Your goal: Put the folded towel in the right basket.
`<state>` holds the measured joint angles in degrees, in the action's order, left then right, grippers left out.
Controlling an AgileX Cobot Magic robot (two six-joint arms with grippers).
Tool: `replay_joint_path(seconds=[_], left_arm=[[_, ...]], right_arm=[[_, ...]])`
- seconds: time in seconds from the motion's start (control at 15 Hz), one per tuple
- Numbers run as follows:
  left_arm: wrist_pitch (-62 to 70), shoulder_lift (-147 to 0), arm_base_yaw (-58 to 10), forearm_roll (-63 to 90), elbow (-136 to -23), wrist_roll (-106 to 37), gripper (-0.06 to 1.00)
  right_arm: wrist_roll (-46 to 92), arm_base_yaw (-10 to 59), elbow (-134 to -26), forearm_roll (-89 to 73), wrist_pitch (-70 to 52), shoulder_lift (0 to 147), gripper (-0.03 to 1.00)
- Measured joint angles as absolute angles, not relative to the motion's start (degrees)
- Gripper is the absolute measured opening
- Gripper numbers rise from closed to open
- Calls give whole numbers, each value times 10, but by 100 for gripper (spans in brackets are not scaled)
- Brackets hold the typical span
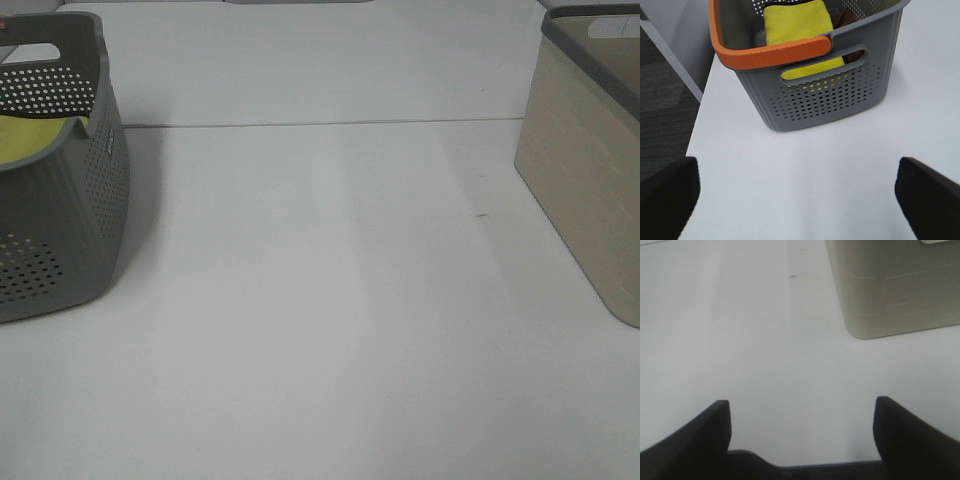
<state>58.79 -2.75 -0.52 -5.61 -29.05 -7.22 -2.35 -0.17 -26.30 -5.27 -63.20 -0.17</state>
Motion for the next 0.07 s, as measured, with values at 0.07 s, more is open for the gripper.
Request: replay_joint_path(seconds=[0.07], left_arm=[[588, -28, -5, -56, -290, -72, 99]], right_arm=[[-23, -2, -263, -53, -632, -2, 76]])
